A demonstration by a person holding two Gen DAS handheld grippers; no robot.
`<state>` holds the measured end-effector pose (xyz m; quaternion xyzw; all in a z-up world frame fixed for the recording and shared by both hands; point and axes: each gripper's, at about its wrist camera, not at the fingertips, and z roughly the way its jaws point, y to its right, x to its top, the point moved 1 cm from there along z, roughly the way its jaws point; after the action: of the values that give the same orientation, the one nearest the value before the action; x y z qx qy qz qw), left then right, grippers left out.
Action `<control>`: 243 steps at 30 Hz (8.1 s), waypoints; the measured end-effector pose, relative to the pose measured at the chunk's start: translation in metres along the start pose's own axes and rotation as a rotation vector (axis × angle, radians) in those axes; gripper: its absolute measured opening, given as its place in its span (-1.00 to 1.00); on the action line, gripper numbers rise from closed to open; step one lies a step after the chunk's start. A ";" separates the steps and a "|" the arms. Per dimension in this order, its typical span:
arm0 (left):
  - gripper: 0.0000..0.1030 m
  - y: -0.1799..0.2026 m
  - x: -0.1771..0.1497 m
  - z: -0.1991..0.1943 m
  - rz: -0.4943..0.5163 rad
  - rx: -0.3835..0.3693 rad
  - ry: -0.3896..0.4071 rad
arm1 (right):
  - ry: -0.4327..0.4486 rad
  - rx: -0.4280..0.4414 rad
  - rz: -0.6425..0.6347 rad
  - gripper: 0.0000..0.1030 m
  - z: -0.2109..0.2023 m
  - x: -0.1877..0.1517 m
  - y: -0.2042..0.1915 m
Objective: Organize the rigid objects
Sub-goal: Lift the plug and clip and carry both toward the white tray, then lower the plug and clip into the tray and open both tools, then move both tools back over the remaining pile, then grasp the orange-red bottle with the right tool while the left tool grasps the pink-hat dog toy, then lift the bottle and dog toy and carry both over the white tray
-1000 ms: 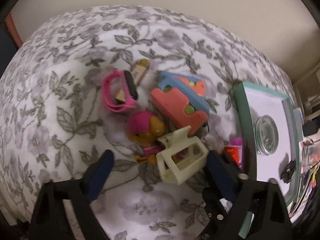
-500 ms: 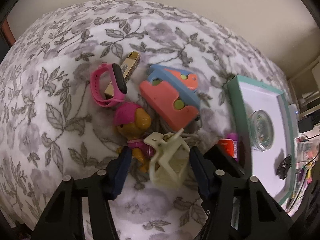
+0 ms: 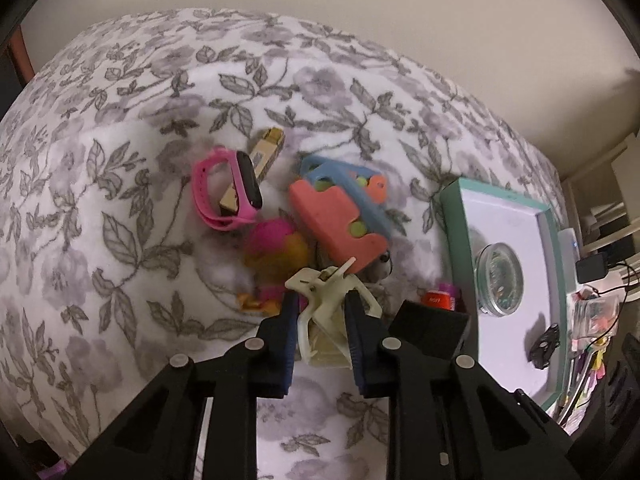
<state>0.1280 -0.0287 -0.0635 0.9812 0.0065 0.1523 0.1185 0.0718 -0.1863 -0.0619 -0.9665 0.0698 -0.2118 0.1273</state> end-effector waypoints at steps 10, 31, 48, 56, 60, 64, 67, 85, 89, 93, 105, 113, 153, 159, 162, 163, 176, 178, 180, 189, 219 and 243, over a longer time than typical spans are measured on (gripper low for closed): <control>-0.53 -0.004 0.011 -0.042 -0.036 -0.061 0.113 | 0.031 0.039 0.039 -0.88 -0.017 0.005 0.011; -0.53 -0.019 0.009 -0.028 -0.099 0.008 0.081 | 0.123 0.061 0.175 -0.85 -0.009 0.031 0.034; -0.53 -0.023 0.023 -0.019 -0.107 0.047 0.125 | 0.127 0.019 0.190 -0.12 0.026 0.058 0.026; -0.53 -0.020 0.022 -0.018 -0.091 0.057 0.129 | 0.092 -0.039 0.141 -0.21 0.050 0.053 0.015; -0.53 -0.020 0.022 -0.017 -0.085 0.059 0.130 | 0.086 -0.086 0.084 -0.38 0.055 0.050 0.010; -0.53 -0.020 0.022 -0.017 -0.081 0.061 0.132 | 0.071 -0.096 0.061 -0.40 0.056 0.048 0.006; -0.53 -0.021 0.022 -0.019 -0.090 0.063 0.134 | 0.060 -0.068 0.103 -0.40 0.051 0.049 0.012; -0.53 0.022 0.021 -0.046 0.005 0.022 0.180 | 0.039 0.018 0.293 -0.40 -0.018 0.069 0.073; -0.53 0.054 0.013 -0.041 0.064 -0.008 0.147 | 0.054 -0.010 0.297 -0.40 -0.031 0.068 0.094; -0.53 0.090 0.000 -0.028 0.141 -0.013 0.105 | 0.044 -0.052 0.334 -0.40 -0.035 0.062 0.125; -0.53 0.184 -0.051 0.013 0.358 -0.031 0.010 | -0.012 -0.179 0.438 -0.40 -0.040 0.037 0.208; -0.52 0.187 -0.067 0.030 0.397 0.006 -0.027 | -0.016 -0.200 0.445 -0.38 -0.047 0.032 0.218; 0.62 0.029 0.021 -0.050 -0.056 0.107 0.188 | 0.130 -0.216 0.189 0.99 -0.072 0.053 0.111; 0.95 -0.012 0.033 -0.059 -0.130 0.162 0.229 | 0.159 -0.149 0.139 1.00 -0.061 0.061 0.077; 0.95 -0.032 0.037 -0.065 -0.170 0.166 0.241 | 0.159 -0.130 0.112 1.00 -0.054 0.062 0.059; 0.95 -0.039 0.038 -0.066 -0.184 0.167 0.244 | 0.157 -0.133 0.096 1.00 -0.052 0.062 0.053; 0.95 -0.069 0.043 -0.052 -0.211 0.179 0.139 | 0.052 -0.108 -0.022 0.80 -0.010 0.049 -0.002; 0.95 -0.067 0.040 -0.045 -0.193 0.188 0.103 | 0.027 -0.104 -0.023 0.70 -0.005 0.045 -0.003; 0.95 -0.064 0.038 -0.038 -0.179 0.182 0.071 | 0.013 -0.100 -0.023 0.63 -0.003 0.043 -0.002; 0.94 -0.049 0.028 -0.008 -0.130 0.180 -0.043 | -0.072 -0.088 -0.024 0.10 0.013 0.032 -0.002; 0.00 -0.017 0.014 0.047 -0.063 0.066 -0.135 | -0.181 -0.195 -0.123 -0.36 0.055 0.006 -0.018; -0.45 -0.020 0.034 -0.004 -0.054 0.089 -0.018 | -0.050 -0.060 -0.008 -0.57 0.000 0.036 0.007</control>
<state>0.1597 -0.0067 -0.0545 0.9863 0.0386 0.1399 0.0790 0.1036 -0.1992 -0.0501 -0.9751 0.0692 -0.1860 0.0990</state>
